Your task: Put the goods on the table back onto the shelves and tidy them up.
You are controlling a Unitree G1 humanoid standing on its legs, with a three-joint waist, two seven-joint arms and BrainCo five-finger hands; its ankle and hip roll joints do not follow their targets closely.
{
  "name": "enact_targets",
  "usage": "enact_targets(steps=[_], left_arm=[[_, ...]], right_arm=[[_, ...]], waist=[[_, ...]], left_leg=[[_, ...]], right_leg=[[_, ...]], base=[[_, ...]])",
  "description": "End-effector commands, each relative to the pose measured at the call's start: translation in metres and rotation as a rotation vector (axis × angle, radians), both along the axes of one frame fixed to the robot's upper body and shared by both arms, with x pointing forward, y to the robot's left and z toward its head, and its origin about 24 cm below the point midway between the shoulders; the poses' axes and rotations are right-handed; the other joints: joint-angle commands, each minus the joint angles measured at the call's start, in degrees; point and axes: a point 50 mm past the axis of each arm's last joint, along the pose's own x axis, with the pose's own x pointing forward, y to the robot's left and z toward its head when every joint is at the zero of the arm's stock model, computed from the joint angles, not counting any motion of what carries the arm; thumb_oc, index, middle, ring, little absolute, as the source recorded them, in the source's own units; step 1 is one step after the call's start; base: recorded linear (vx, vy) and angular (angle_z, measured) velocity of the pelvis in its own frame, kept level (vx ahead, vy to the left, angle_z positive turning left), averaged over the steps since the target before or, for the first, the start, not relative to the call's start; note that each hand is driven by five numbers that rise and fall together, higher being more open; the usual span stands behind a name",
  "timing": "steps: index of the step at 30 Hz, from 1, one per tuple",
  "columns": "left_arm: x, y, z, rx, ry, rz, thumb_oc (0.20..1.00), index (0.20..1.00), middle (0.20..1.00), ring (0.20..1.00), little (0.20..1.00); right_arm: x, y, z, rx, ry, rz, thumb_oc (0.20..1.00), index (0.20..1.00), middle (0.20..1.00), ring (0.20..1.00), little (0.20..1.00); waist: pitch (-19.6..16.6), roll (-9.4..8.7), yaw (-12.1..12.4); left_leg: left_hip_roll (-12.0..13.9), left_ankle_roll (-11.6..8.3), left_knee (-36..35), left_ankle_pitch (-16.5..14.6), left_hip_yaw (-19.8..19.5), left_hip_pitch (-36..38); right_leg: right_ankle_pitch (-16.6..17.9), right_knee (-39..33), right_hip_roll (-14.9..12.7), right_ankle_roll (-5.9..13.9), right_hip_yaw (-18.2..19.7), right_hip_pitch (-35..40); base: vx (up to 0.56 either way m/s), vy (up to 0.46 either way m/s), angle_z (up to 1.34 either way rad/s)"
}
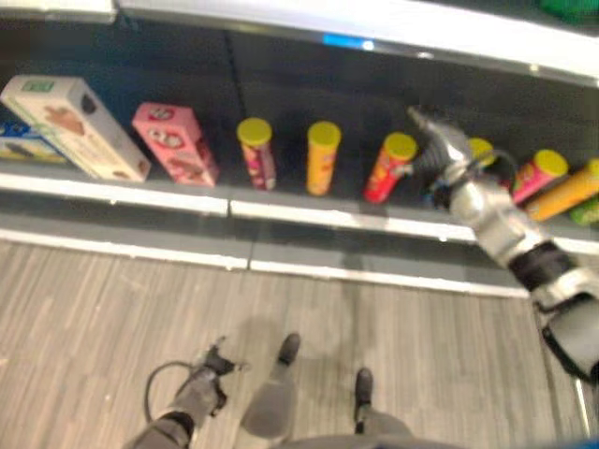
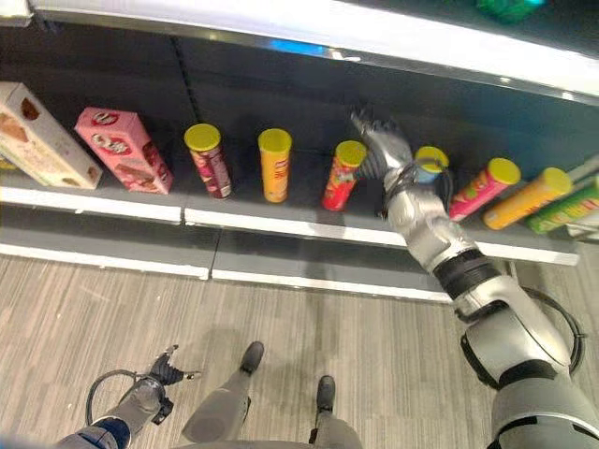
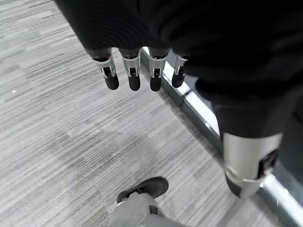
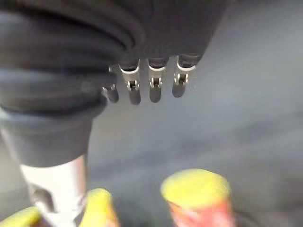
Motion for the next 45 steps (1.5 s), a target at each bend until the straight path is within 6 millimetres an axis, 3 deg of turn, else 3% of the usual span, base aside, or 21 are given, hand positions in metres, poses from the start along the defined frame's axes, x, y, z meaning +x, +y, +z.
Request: enact_targets(steps=[1, 2, 4, 6, 7, 11, 12, 13, 14, 17, 20, 25, 26, 27, 28, 29, 30, 34, 40, 42, 45], left_arm=[[-0.03, 0.001, -0.014, 0.028, 0.131, -0.007, 1.0, 1.0, 1.0, 1.0, 1.0], [-0.034, 0.002, -0.015, 0.034, 0.148, -0.016, 1.0, 1.0, 1.0, 1.0, 1.0], [-0.046, 0.005, -0.018, 0.036, 0.189, -0.026, 1.0, 1.0, 1.0, 1.0, 1.0], [-0.048, 0.004, -0.019, 0.033, 0.196, -0.032, 1.0, 1.0, 1.0, 1.0, 1.0], [-0.052, -0.003, -0.022, 0.025, 0.214, -0.06, 1.0, 1.0, 1.0, 1.0, 1.0], [-0.056, -0.019, -0.028, -0.014, 0.236, -0.089, 1.0, 1.0, 1.0, 1.0, 1.0], [-0.052, -0.03, -0.03, -0.033, 0.235, -0.114, 1.0, 1.0, 1.0, 1.0, 1.0], [-0.052, -0.03, -0.029, -0.033, 0.235, -0.114, 1.0, 1.0, 1.0, 1.0, 1.0], [-0.046, -0.041, -0.03, -0.048, 0.229, -0.157, 1.0, 1.0, 1.0, 1.0, 1.0], [-0.041, -0.048, -0.03, -0.056, 0.233, -0.185, 1.0, 1.0, 1.0, 1.0, 1.0], [-0.049, -0.054, -0.034, -0.072, 0.285, -0.223, 1.0, 1.0, 1.0, 1.0, 1.0], [-0.048, -0.06, -0.035, -0.116, 0.293, -0.246, 1.0, 1.0, 1.0, 1.0, 1.0], [-0.045, -0.057, -0.033, -0.133, 0.277, -0.231, 1.0, 1.0, 1.0, 1.0, 1.0], [-0.044, -0.057, -0.033, -0.132, 0.276, -0.23, 1.0, 1.0, 1.0, 1.0, 1.0], [-0.042, -0.046, -0.03, -0.143, 0.257, -0.158, 1.0, 1.0, 1.0, 1.0, 1.0], [-0.041, -0.046, -0.03, -0.143, 0.256, -0.158, 1.0, 1.0, 1.0, 1.0, 1.0], [-0.047, -0.031, -0.029, -0.129, 0.255, -0.054, 1.0, 1.0, 1.0, 1.0, 1.0], [-0.054, -0.007, -0.026, -0.117, 0.238, 0.104, 1.0, 1.0, 1.0, 1.0, 1.0], [-0.08, -0.001, -0.03, -0.16, 0.252, 0.23, 1.0, 1.0, 1.0, 1.0, 1.0], [-0.076, -0.004, -0.03, -0.162, 0.221, 0.221, 1.0, 1.0, 1.0, 1.0, 1.0], [-0.06, 0.0, -0.025, -0.147, 0.162, 0.251, 1.0, 1.0, 1.0, 1.0, 1.0]], right_arm=[[-0.037, -0.046, -0.02, -0.054, 0.032, -0.023, 1.0, 1.0, 1.0, 1.0, 1.0], [-0.049, -0.057, -0.029, -0.067, 0.065, -0.036, 1.0, 1.0, 1.0, 1.0, 1.0], [-0.108, -0.102, -0.081, -0.047, 0.252, -0.141, 1.0, 1.0, 1.0, 1.0, 1.0], [-0.124, -0.112, -0.1, -0.006, 0.313, -0.193, 1.0, 1.0, 1.0, 1.0, 1.0], [-0.154, -0.119, -0.139, 0.143, 0.433, -0.268, 1.0, 1.0, 1.0, 1.0, 1.0], [-0.217, -0.108, -0.237, 0.744, 0.658, -0.55, 1.0, 1.0, 1.0, 1.0, 1.0], [-0.249, -0.096, -0.285, 1.095, 0.719, -0.79, 1.0, 1.0, 1.0, 1.0, 1.0], [-0.249, -0.096, -0.285, 1.097, 0.718, -0.789, 1.0, 1.0, 1.0, 1.0, 1.0], [-0.272, -0.086, -0.312, 1.415, 0.699, -0.986, 1.0, 1.0, 1.0, 1.0, 1.0], [-0.297, -0.074, -0.338, 1.707, 0.656, -1.216, 1.0, 1.0, 1.0, 1.0, 1.0], [-0.325, -0.056, -0.358, 1.996, 0.578, -1.512, 1.0, 1.0, 1.0, 1.0, 1.0], [-0.333, -0.056, -0.361, 2.054, 0.5, -1.666, 1.0, 1.0, 1.0, 1.0, 1.0], [-0.322, -0.053, -0.36, 2.014, 0.563, -1.61, 1.0, 1.0, 1.0, 1.0, 1.0], [-0.322, -0.053, -0.36, 2.015, 0.564, -1.608, 1.0, 1.0, 1.0, 1.0, 1.0], [-0.316, -0.054, -0.359, 1.929, 0.651, -1.568, 1.0, 1.0, 1.0, 1.0, 1.0], [-0.316, -0.054, -0.359, 1.929, 0.652, -1.566, 1.0, 1.0, 1.0, 1.0, 1.0], [-0.32, -0.057, -0.359, 1.892, 0.68, -1.584, 1.0, 1.0, 1.0, 1.0, 1.0], [-0.324, -0.065, -0.358, 1.901, 0.642, -1.627, 1.0, 1.0, 1.0, 1.0, 1.0], [-0.318, -0.066, -0.357, 1.963, 0.572, -1.666, 1.0, 1.0, 1.0, 1.0, 1.0], [-0.308, -0.063, -0.356, 1.925, 0.631, -1.586, 1.0, 1.0, 1.0, 1.0, 1.0], [-0.295, -0.064, -0.354, 1.897, 0.658, -1.507, 1.0, 1.0, 1.0, 1.0, 1.0]], waist=[[-5.4, 0.43, -2.6], [-6.07, 0.34, -3.14], [-8.48, 0.04, -6.67], [-8.99, 0.06, -7.32], [-10.16, -0.13, -8.92], [-11.49, -0.26, -11.76], [-12.41, 0.05, -13.27], [-12.5, 0.04, -13.11], [-12.95, 0.41, -14.2], [-13.3, 0.86, -14.96], [-13.46, 1.49, -15.85], [-12.07, 2.22, -16.58], [-10.36, 2.15, -15.75], [-10.53, 2.07, -15.64], [-8.96, 2.9, -12.26], [-8.92, 2.91, -12.65], [-8.97, 4.21, -10.05], [-9.32, 3.72, -8.13], [-11.71, 4.03, -3.53], [-11.21, 5.41, -4.13], [-9.93, 7.63, -5.76]], left_leg=[[2.81, 0.03, -4.86, -4.38, -2.16, 1.8], [2.94, 0.14, -4.86, -4.62, -1.86, 2.38], [3.55, 0.59, -4.86, -5.98, -0.02, 5.8], [3.56, 0.71, -4.86, -6.32, 0.49, 6.73], [3.72, 0.98, -4.86, -6.97, 1.49, 8.63], [4.19, 1.54, -4.86, -8.8, 4.38, 12.75], [4.09, 1.87, -4.86, -9.62, 5.59, 14.48], [4.11, 1.87, -4.86, -9.49, 5.75, 14.28], [3.73, 2.1, -4.86, -10.19, 6.33, 15.58], [3.35, 2.34, -4.86, -10.8, 6.86, 16.36], [2.78, 2.72, -4.86, -11.58, 8.64, 17.44], [3.01, 2.77, -4.86, -12.42, 14.23, 17.61], [4.24, 2.2, -4.86, -12.98, 19.57, 17.41], [4.25, 2.12, -4.86, -12.63, 19.74, 16.99], [7.19, 0.94, -4.86, -12.05, 26.06, 16.68], [7.19, 0.91, -4.86, -11.81, 25.67, 16.5], [10.14, -0.04, -4.86, -11.72, 30.11, 16.61], [12.14, -1.02, -4.69, -10.54, 34.9, 16.29], [16.97, -4.27, -4.28, -5.31, 40.69, 13.95], [19.98, -6.91, -4.51, -1.82, 40.8, 13.02], [24.84, -9.27, -4.84, 1.62, 40.48, 12.98]], right_leg=[[-4.57, 5.4, -2.64, 0.53, 1.55, 2.25], [-4.47, 5.67, -2.69, 0.67, 1.86, 2.31], [-3.49, 7.49, -3.31, 1.48, 3.69, 3.3], [-3.07, 8.15, -3.45, 1.7, 4.2, 3.4], [-2.02, 9.7, -3.58, 2.2, 5.63, 3.42], [-0.19, 12.3, -2.95, 3.04, 10.91, 3.08], [0.94, 12.63, -2.98, 3.39, 12.84, 3.31], [1.16, 12.53, -2.95, 3.43, 13.03, 3.05], [2.1, 12.87, -3.12, 3.64, 14.16, 3.45], [3.51, 13.14, -3.4, 4.24, 15.3, 3.69], [5.85, 13.2, -3.95, 5.05, 17.12, 3.31], [8.93, 8.87, -4.62, 6.0, 18.0, 1.27], [11.9, 5.21, -6.15, 6.61, 10.11, -2.37], [12.46, 4.9, -6.12, 6.57, 10.31, -2.75], [11.52, 3.61, -10.19, 6.65, -12.33, -3.62], [11.73, 3.29, -10.25, 6.59, -12.82, -3.35], [8.33, 3.33, -13.21, 6.18, -25.92, 0.78], [10.17, 4.94, -17.5, 6.4, -23.79, 4.44], [17.45, 3.77, -22.53, 7.35, -28.6, 8.8], [11.06, 7.76, -20.81, 7.35, -24.23, 6.55], [-2.67, 14.29, -17.08, 4.93, -23.37, 3.91]], base=[[0.05, 0.102, -0.02], [0.08, 0.155, 0.16], [0.07, 0.123, 0.23], [0.04, 0.093, -0.44], [0.01, 0.129, -0.79], [0.05, 0.106, -0.96], [0.02, 0.115, -1.23], [0.04, 0.15, -1.09], [0.0, 0.082, -0.8], [0.02, 0.098, -0.21], [0.02, 0.114, -0.08], [-0.05, 0.073, -0.29], [-0.17, 0.014, -0.81], [-0.29, -0.064, -1.16], [-0.17, -0.063, -1.18], [-0.27, -0.106, -1.76], [-0.19, -0.114, -1.76], [-0.17, -0.168, -1.39], [-0.09, -0.374, -0.8], [0.04, -0.486, -0.76], [0.03, -0.537, -0.27]])
